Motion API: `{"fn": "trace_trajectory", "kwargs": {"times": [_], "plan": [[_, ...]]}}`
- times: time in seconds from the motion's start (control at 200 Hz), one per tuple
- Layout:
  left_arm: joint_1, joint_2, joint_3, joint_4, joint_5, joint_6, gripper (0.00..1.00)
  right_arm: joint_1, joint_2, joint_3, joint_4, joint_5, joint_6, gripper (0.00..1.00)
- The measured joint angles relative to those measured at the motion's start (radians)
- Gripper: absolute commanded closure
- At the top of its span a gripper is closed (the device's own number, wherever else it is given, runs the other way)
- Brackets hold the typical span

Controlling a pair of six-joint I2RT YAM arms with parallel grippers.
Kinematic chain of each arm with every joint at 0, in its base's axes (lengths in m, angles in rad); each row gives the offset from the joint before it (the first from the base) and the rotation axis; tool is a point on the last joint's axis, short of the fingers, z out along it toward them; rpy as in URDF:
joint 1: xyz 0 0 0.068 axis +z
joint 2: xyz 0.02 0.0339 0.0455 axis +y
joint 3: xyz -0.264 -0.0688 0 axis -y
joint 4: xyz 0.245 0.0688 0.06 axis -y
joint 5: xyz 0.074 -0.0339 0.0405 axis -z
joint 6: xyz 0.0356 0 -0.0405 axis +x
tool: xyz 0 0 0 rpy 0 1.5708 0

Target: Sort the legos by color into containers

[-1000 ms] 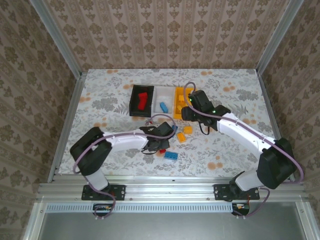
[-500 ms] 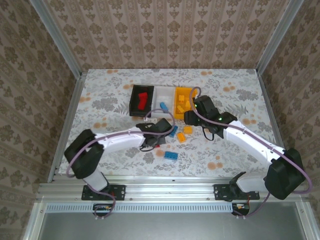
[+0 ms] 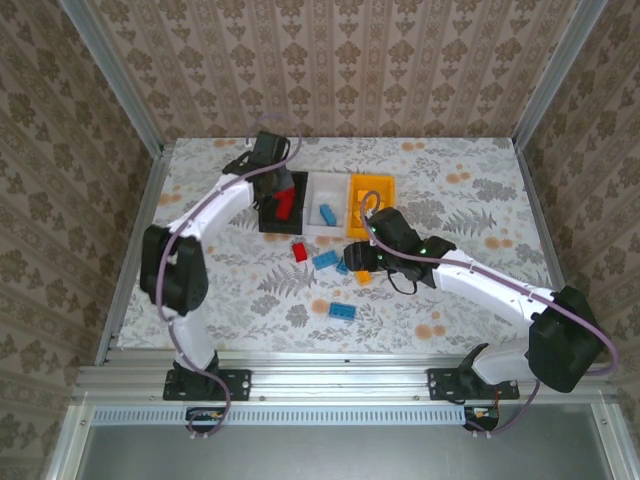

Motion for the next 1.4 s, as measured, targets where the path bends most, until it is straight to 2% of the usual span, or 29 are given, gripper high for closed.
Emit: {"fn": "trace_trajectory", "kwargs": {"times": [0.11, 0.24, 0.375, 0.53, 0.685, 0.825, 0.9, 0.975, 1.155, 1.4], "plan": [[0.018, 0.138, 0.102, -0.033, 0.021, 0.046, 0.64, 0.009, -0.006, -0.003, 0.0, -0.001, 0.002, 0.41], [0.018, 0.238, 0.181, -0.084, 0.027, 0.077, 0.54, 0.014, -0.036, -0.012, 0.0, -0.001, 0.004, 0.4], [0.016, 0.252, 0.189, -0.108, 0.042, 0.102, 0.4, 0.014, -0.051, -0.021, 0.0, -0.001, 0.005, 0.39], [0.014, 0.207, 0.166, -0.113, 0.065, 0.114, 0.36, 0.015, -0.053, -0.027, -0.002, 0.0, 0.005, 0.39], [-0.03, -0.027, -0.067, -0.069, 0.076, 0.093, 0.42, 0.016, -0.069, -0.035, -0.005, 0.008, 0.004, 0.39], [-0.176, -0.266, -0.339, 0.007, 0.055, -0.004, 0.41, 0.02, -0.085, -0.04, -0.007, 0.016, 0.003, 0.39], [-0.259, -0.325, -0.448, 0.036, 0.039, -0.06, 0.38, 0.02, -0.1, -0.042, -0.012, 0.016, 0.0, 0.39], [-0.29, -0.323, -0.502, 0.042, 0.032, -0.109, 0.36, 0.02, -0.116, -0.047, -0.012, 0.023, -0.002, 0.38], [-0.277, -0.201, -0.489, 0.044, 0.017, -0.161, 0.35, 0.02, -0.123, -0.06, -0.011, 0.035, 0.0, 0.37], [-0.29, -0.107, -0.459, 0.031, -0.052, -0.192, 0.45, 0.02, -0.132, -0.073, -0.012, 0.035, 0.004, 0.37]]}}
